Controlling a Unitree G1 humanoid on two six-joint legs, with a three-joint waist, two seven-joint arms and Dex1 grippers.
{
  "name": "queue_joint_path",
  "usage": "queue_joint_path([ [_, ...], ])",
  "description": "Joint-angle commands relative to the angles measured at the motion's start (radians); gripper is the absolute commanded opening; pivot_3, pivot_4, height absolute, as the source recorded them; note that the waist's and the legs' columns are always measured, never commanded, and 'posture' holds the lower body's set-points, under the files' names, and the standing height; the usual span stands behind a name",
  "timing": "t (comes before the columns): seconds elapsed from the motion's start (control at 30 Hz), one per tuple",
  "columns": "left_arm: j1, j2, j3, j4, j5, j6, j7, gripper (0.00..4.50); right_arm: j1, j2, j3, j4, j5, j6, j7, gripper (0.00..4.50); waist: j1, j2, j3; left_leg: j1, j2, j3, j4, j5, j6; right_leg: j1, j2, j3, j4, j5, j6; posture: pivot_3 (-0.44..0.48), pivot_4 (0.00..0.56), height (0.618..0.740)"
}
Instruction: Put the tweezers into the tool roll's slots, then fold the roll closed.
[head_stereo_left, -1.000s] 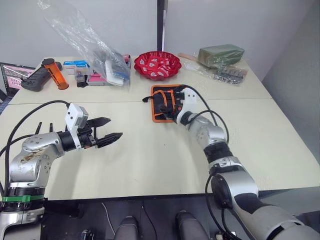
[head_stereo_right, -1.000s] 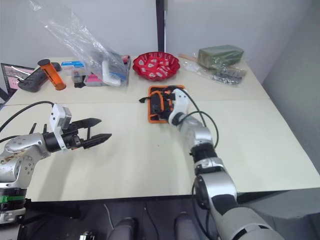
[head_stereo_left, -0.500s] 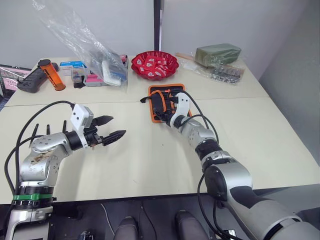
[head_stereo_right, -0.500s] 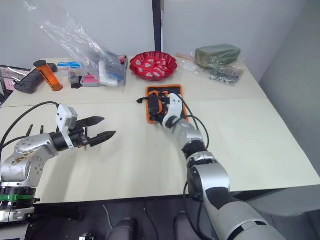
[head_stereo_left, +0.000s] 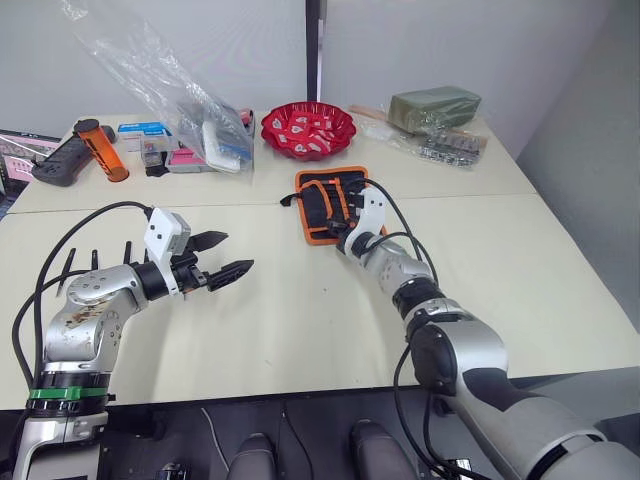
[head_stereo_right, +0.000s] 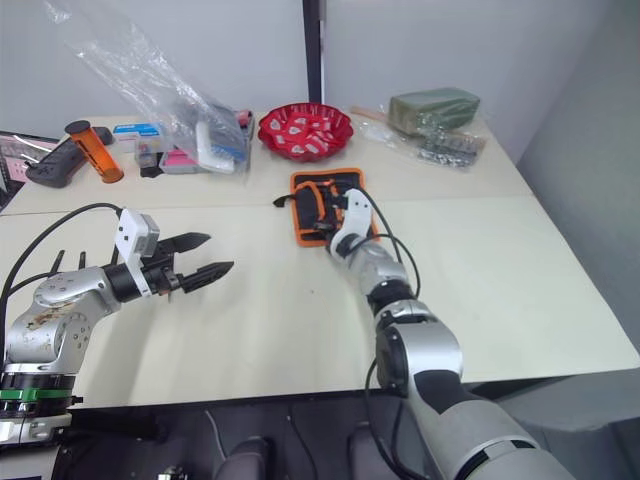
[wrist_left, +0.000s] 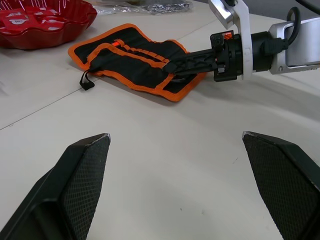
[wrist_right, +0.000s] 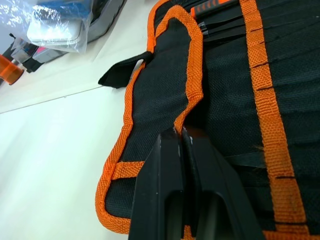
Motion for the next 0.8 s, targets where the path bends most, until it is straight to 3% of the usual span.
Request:
queue_joint_path([
  [0.03, -0.011, 0.003, 0.0, 0.0, 0.01, -0.034, -0.002, 4.5, -0.017, -0.016, -0.012, -0.074, 0.03, 0.044, 0.052, 0.05, 0.0, 0.0, 0.0, 0.0, 0.0, 0.0, 0.0, 0.0, 0.0, 0.0, 0.0, 0.0, 0.0, 0.0, 0.0, 0.0, 0.15, 0.735],
  [0.2, -0.025, 0.004, -0.013, 0.031, 0.025, -0.051, -0.016, 4.5, 0.07, -0.045, 0.088, -0.284, 0.0, 0.215, 0.183, 0.05, 0.002, 0.0, 0.0, 0.0, 0.0, 0.0, 0.0, 0.0, 0.0, 0.0, 0.0, 0.0, 0.0, 0.0, 0.0, 0.0, 0.15, 0.735],
  [0.4, -0.043, -0.007, -0.027, 0.054, 0.007, -0.041, -0.045, 4.5, 0.244, -0.078, 0.226, -0.711, 0.029, 0.497, 0.257, 0.05, 0.003, 0.0, 0.0, -0.001, 0.0, -0.001, 0.0, 0.0, 0.0, 0.0, 0.0, 0.0, 0.0, 0.0, 0.0, 0.0, 0.15, 0.735],
  [0.6, -0.06, -0.015, -0.042, 0.069, 0.011, -0.045, -0.065, 4.5, 0.402, -0.158, 0.382, -1.071, 0.024, 0.66, 0.323, 0.05, 0.006, 0.0, 0.0, -0.001, 0.0, -0.001, 0.0, 0.0, 0.0, 0.0, 0.0, 0.0, -0.001, 0.0, 0.0, 0.0, 0.15, 0.735],
  [0.8, -0.069, -0.011, -0.053, 0.081, 0.016, -0.05, -0.09, 4.5, 0.47, -0.189, 0.405, -1.248, 0.066, 0.758, 0.324, 0.05, 0.006, 0.0, 0.0, -0.001, 0.0, -0.001, 0.0, 0.0, 0.0, 0.0, 0.0, 0.0, -0.002, 0.0, 0.0, 0.0, 0.15, 0.735],
])
